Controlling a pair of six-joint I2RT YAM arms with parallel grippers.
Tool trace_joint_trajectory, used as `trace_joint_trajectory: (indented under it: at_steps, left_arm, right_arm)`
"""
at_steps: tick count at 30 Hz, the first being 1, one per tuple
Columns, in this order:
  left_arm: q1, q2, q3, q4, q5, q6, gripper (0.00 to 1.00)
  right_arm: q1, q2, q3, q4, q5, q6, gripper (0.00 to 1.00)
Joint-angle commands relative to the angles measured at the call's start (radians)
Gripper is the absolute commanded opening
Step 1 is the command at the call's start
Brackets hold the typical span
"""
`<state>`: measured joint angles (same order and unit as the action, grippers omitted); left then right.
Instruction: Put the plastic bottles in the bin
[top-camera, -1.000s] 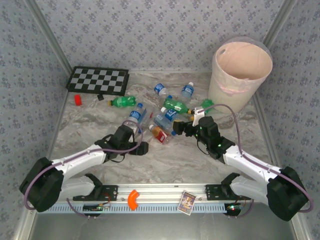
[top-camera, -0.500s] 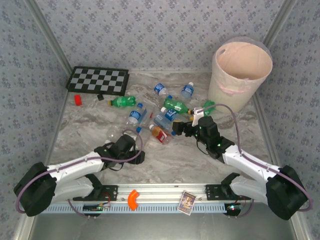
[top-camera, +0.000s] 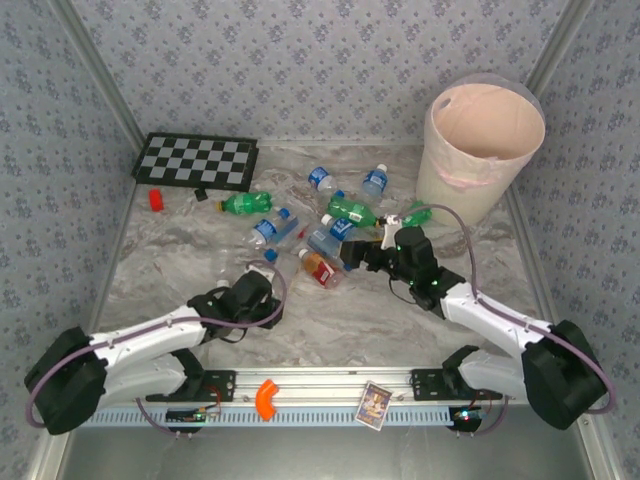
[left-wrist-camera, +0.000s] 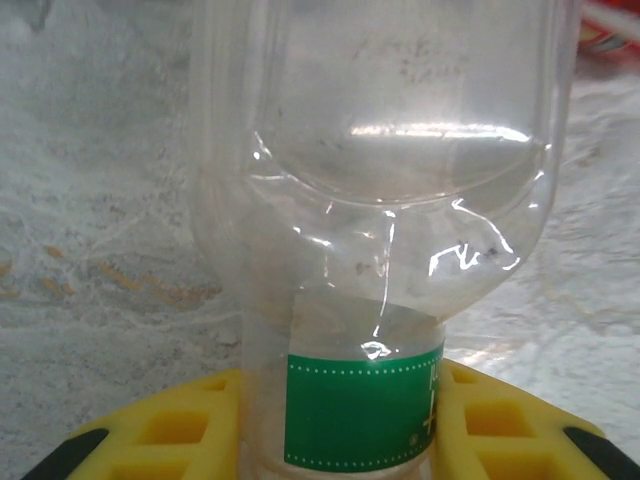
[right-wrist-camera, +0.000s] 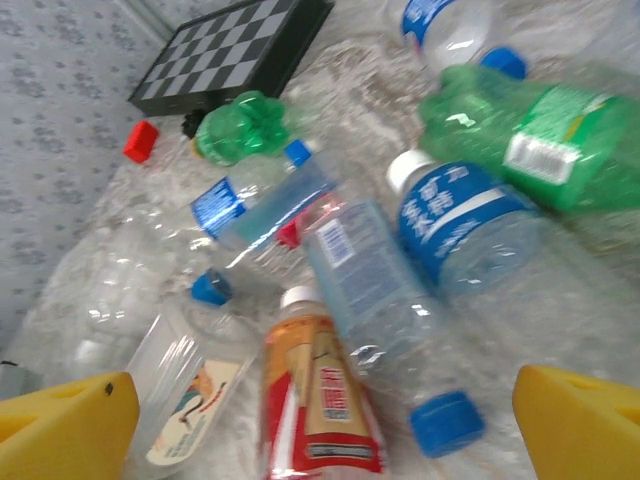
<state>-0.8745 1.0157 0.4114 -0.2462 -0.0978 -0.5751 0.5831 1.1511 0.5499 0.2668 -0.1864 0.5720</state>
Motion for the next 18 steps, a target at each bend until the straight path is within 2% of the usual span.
trace_joint_trajectory:
  at_steps: [1, 9, 18]
  left_arm:
    - [-0.017, -0.087, 0.014, -0.015, 0.007, 0.027, 0.29]
    - [-0.027, -0.269, 0.033, -0.019, 0.048, 0.062, 0.29]
    - [-0.029, -0.325, 0.059, -0.041, 0.087, 0.087, 0.28]
  right_arm:
    - [0.021, 0.060, 0.079, 0.036, -0.169, 0.112, 0.92]
    - [0.132, 0.229, 0.307, -0.090, -0.209, 0.124, 0.90]
    - [0.208, 0.375, 0.451, -0.169, -0.243, 0.124, 0.87]
